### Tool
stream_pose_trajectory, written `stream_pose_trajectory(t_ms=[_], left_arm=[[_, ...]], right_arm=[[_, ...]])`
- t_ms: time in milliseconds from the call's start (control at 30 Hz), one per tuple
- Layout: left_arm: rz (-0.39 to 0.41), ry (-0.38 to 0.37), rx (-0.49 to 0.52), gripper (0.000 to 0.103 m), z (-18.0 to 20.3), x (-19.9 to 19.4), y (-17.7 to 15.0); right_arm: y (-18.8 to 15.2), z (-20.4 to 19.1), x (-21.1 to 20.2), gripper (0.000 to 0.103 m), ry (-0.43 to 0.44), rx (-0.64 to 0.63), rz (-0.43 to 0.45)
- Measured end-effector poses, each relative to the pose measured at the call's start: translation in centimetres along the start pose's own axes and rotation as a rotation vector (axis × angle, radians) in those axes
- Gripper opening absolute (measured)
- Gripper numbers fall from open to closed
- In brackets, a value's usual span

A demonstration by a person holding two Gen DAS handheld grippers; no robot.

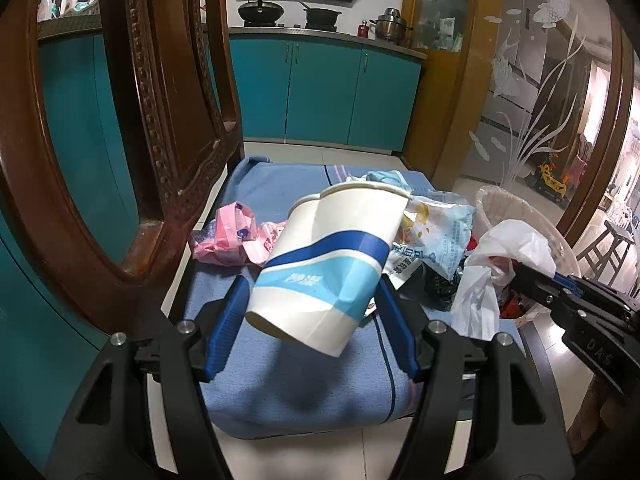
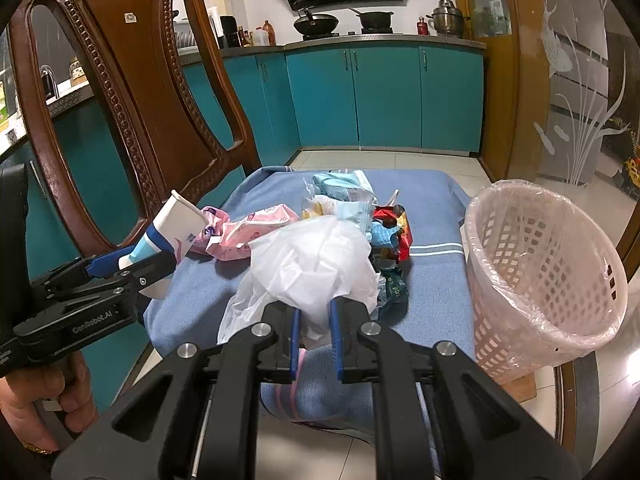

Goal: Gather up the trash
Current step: 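Lift the white tissue with the right tool and carry it to the wastebasket, then open the right tool over the wastebasket while the left tool carries the cup there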

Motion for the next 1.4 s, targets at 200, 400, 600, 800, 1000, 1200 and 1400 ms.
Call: stream_pose_trajectory(t_ms=[200, 400, 600, 800, 1000, 1200, 1400], left_arm=[[-0.010, -0.001, -0.014, 0.066, -0.3, 0.2, -0.1], [-0.013, 0.000, -0.013, 0.066, -0.3, 0.2, -0.1], [-0.021, 0.005, -0.012, 0.066, -0.3, 0.4, -0.2], [-0.018, 0.011, -0.007, 0.066, -0.3, 0.4, -0.2], [-0.018, 0.011, -0.007, 0.066, -0.5, 0.4, -0.2], [-0.019, 0.008, -0.001, 0.066, -0.5, 0.5, -0.3], [-0.020, 0.009, 0.010, 0.066, -0.2, 0.6, -0.3]], right_arm=[[-0.1, 0.0, 0.2, 0.013, -0.001, 0.000, -0.002], [-0.1, 0.0, 0.3, 0.013, 0.001, -0.004, -0.003], [-0.2, 0.0, 0.4, 0.013, 0.001, 0.000, -0.008], [0.7, 0.6, -0.6, 0.013, -0.007, 0.014, 0.046], [5.1, 8.6, -4.9, 0.014, -0.143, 0.130, 0.258], [3.2, 21.5, -2.0, 0.014, -0.338, 0.338, 0.169], [0.6, 25.0, 1.4, 0.024, -0.404, 0.378, 0.057]])
Point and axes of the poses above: each gripper's, at about its wrist camera, not at the fingertips, and x roughly the way its jaws point, z to its right, y to its top, the point moved 10 cm from there along x, roughly the way its jaws point, and after that the axes turned 3 degrees about -y, right-handed, at the moved point
